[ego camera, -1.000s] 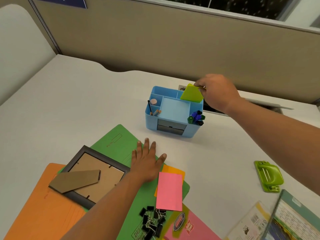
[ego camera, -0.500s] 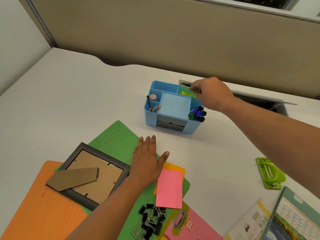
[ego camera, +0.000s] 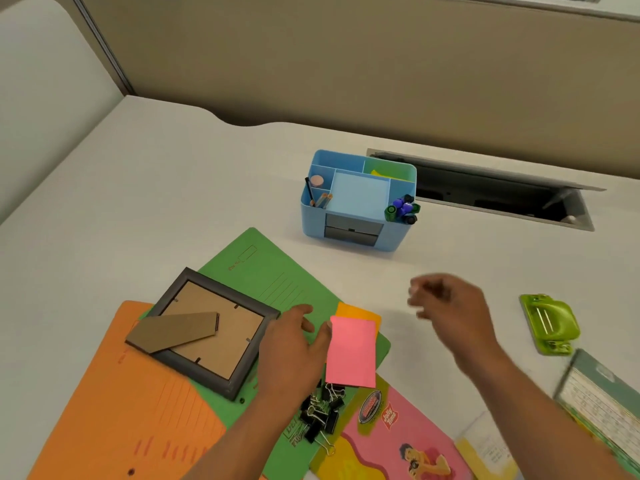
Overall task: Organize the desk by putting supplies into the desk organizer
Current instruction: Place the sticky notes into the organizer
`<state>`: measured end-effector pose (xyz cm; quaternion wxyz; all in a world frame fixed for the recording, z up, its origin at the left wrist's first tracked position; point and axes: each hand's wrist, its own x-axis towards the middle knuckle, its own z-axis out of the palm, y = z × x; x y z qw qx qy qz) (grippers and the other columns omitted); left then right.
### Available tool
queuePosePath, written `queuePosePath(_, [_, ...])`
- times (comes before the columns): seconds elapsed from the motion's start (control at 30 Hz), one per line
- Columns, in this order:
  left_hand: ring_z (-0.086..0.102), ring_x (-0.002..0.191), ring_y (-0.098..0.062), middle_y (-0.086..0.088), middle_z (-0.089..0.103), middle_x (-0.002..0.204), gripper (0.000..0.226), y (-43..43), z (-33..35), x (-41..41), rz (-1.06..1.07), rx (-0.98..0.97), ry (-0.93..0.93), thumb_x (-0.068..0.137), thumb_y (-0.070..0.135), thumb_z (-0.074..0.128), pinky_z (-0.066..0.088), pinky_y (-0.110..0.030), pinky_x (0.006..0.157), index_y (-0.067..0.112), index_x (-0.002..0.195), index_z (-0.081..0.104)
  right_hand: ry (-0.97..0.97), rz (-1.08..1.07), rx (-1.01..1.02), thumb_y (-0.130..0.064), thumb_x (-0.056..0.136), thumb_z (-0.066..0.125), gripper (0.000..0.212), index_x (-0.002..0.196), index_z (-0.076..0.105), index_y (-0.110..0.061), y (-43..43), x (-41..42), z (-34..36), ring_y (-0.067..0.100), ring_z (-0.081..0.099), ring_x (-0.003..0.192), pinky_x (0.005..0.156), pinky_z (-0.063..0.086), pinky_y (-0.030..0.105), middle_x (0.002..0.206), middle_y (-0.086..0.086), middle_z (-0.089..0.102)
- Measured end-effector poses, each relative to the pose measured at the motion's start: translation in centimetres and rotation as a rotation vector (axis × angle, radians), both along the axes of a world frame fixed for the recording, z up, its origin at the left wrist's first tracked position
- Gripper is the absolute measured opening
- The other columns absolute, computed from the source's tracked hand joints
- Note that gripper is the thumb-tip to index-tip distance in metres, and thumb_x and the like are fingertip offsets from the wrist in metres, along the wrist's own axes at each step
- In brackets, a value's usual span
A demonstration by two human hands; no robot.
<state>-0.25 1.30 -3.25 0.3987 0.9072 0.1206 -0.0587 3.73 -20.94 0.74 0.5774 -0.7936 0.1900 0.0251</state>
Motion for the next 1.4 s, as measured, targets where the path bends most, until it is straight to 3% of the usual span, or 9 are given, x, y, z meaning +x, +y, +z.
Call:
queuePosePath(0.17, [0.058, 0.077, -0.006, 0.015, 0.056, 0.087, 0.043, 0.0, 0.0, -2.1, -0.040, 0.074, 0.142, 0.088, 0.051, 0.058, 0.049, -0.028, 0.064, 0.027, 0.124, 0.056, 0.205, -0.014, -0.004, -0.005, 0.084, 0.069, 0.012, 0.086, 0.072, -0.017, 1.2, -5.4, -3.8, 0.025, 0.070, 0.078, 0.068, 0.058, 0.036, 0.081, 0.004, 0.072])
queuePosePath(0.37, [0.063, 0.085, -0.008, 0.014, 0.067, 0.104, 0.036, -0.2, -0.1, -3.0, -0.084, 0.144, 0.193, 0.090, 0.046, 0.059, 0.052, -0.026, 0.073, 0.027, 0.120, 0.066, 0.282, 0.049, -0.171, -0.018, 0.079, 0.074, 0.005, 0.075, 0.071, -0.021, 2.6, -6.9, -4.4, 0.018, 0.069, 0.066, 0.070, 0.059, 0.042, 0.068, -0.002, 0.071])
queuePosePath(0.53, [0.065, 0.088, -0.010, 0.017, 0.072, 0.097, 0.030, -0.6, -0.2, -3.1, -0.114, 0.164, 0.196, 0.088, 0.046, 0.061, 0.054, -0.032, 0.083, 0.032, 0.112, 0.071, 0.393, 0.147, -0.211, -0.028, 0.074, 0.077, 0.010, 0.073, 0.070, -0.022, 3.5, -7.0, -4.4, 0.020, 0.069, 0.067, 0.070, 0.059, 0.044, 0.070, -0.003, 0.072])
queuePosePath(0.67, [0.058, 0.097, -0.014, 0.018, 0.071, 0.094, 0.028, -0.8, -0.4, -3.4, -0.136, 0.217, 0.178, 0.088, 0.049, 0.058, 0.049, -0.041, 0.088, 0.037, 0.110, 0.070, 0.415, 0.148, -0.263, -0.031, 0.071, 0.081, 0.017, 0.080, 0.067, -0.026, 3.7, -7.1, -4.1, 0.014, 0.068, 0.072, 0.071, 0.055, 0.035, 0.078, -0.007, 0.071])
queuePosePath(0.83, [0.054, 0.098, -0.016, 0.015, 0.071, 0.095, 0.031, -0.7, -0.4, -3.7, -0.174, 0.252, 0.144, 0.090, 0.028, 0.051, 0.046, -0.037, 0.086, 0.043, 0.112, 0.069, 0.485, 0.080, -0.041, -0.015, 0.067, 0.086, 0.025, 0.086, 0.070, -0.016, 3.7, -7.3, -4.0, 0.022, 0.073, 0.068, 0.072, 0.059, 0.042, 0.075, 0.002, 0.075])
queuePosePath(0.97, [0.054, 0.101, -0.015, 0.013, 0.070, 0.104, 0.037, -0.5, -0.5, -3.6, -0.217, 0.248, 0.080, 0.091, 0.017, 0.050, 0.045, -0.036, 0.090, 0.039, 0.113, 0.069, 0.505, 0.056, 0.088, -0.002, 0.076, 0.076, 0.009, 0.083, 0.071, -0.005, 3.7, -7.2, -3.3, 0.018, 0.065, 0.051, 0.054, 0.050, 0.029, 0.067, 0.010, 0.071])
queuePosePath(1.1, [0.053, 0.103, -0.012, 0.010, 0.068, 0.107, 0.035, -0.3, -0.6, -2.7, -0.203, 0.178, -0.039, 0.089, 0.011, 0.052, 0.046, -0.033, 0.092, 0.028, 0.115, 0.069, 0.463, 0.016, 0.122, -0.002, 0.081, 0.066, 0.004, 0.083, 0.070, -0.003, 3.1, -6.9, -2.3, 0.020, 0.060, 0.062, 0.057, 0.047, 0.030, 0.072, 0.012, 0.067])
queuePosePath(1.23, [0.054, 0.111, -0.013, 0.004, 0.064, 0.116, 0.035, 0.2, -0.9, -0.5, -0.212, 0.086, -0.109, 0.090, 0.005, 0.051, 0.041, -0.023, 0.093, 0.018, 0.119, 0.066, 0.283, 0.044, 0.122, -0.002, 0.087, 0.064, 0.009, 0.086, 0.071, -0.009, 1.8, -6.2, 0.5, 0.023, 0.067, 0.078, 0.061, 0.052, 0.028, 0.085, 0.012, 0.071])
queuePosePath(1.4, [0.051, 0.124, -0.016, -0.002, 0.056, 0.134, 0.038, 0.8, -2.0, 2.3, -0.310, 0.024, -0.130, 0.092, 0.000, 0.048, 0.032, -0.018, 0.102, 0.012, 0.126, 0.059, -0.044, 0.161, -0.096, -0.007, 0.087, 0.069, 0.019, 0.085, 0.071, -0.026, 0.0, -3.0, 5.6, 0.016, 0.067, 0.079, 0.075, 0.058, 0.036, 0.082, -0.003, 0.072])
